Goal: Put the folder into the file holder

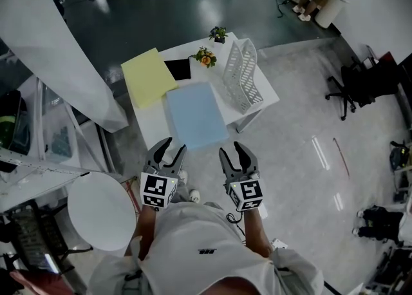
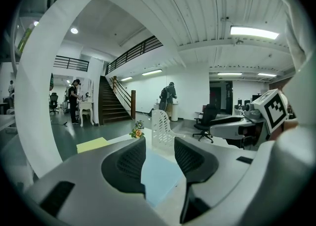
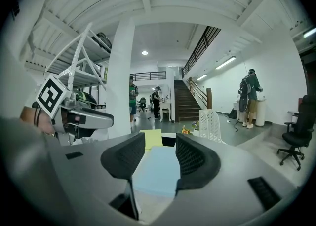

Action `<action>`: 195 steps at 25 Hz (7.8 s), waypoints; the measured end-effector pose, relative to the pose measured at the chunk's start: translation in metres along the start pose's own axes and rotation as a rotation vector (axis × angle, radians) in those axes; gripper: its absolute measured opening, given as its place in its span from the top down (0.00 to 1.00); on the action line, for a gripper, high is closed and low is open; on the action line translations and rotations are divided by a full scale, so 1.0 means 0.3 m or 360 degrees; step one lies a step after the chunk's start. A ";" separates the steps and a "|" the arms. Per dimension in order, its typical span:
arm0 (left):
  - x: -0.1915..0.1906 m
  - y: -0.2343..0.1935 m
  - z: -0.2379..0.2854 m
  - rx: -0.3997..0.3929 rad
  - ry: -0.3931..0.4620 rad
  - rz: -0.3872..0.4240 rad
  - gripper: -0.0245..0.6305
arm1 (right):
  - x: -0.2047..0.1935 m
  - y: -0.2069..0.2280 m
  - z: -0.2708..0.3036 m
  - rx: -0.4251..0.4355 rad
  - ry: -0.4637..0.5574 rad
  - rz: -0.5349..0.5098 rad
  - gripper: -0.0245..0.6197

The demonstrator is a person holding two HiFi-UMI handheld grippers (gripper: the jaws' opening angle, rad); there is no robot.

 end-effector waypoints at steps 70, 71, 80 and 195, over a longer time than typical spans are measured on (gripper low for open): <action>-0.528 -0.706 0.756 0.0195 -0.0613 -0.0746 0.43 | -0.417 0.279 1.160 0.0378 -0.0851 -0.0079 0.59; -0.538 -0.709 0.761 0.0197 -0.0625 -0.0757 0.43 | -0.430 0.278 1.172 0.0392 -0.0869 -0.0082 0.58; -0.641 -0.726 0.805 0.0161 -0.0704 -0.0880 0.37 | -0.540 0.268 1.235 0.0476 -0.1015 -0.0075 0.48; 0.045 -0.572 0.796 -0.0517 -0.0065 0.0101 0.70 | 0.006 0.434 1.098 0.0420 -0.0173 0.0085 0.59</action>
Point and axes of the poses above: the fingertips, and each gripper's own axes: z forward along the fingers, y to its right, x out of its top, the point moved 4 cm from there along -z, backward along the fingers, and after that the axes turned 11 degrees about -x, right-handed, at the moved point
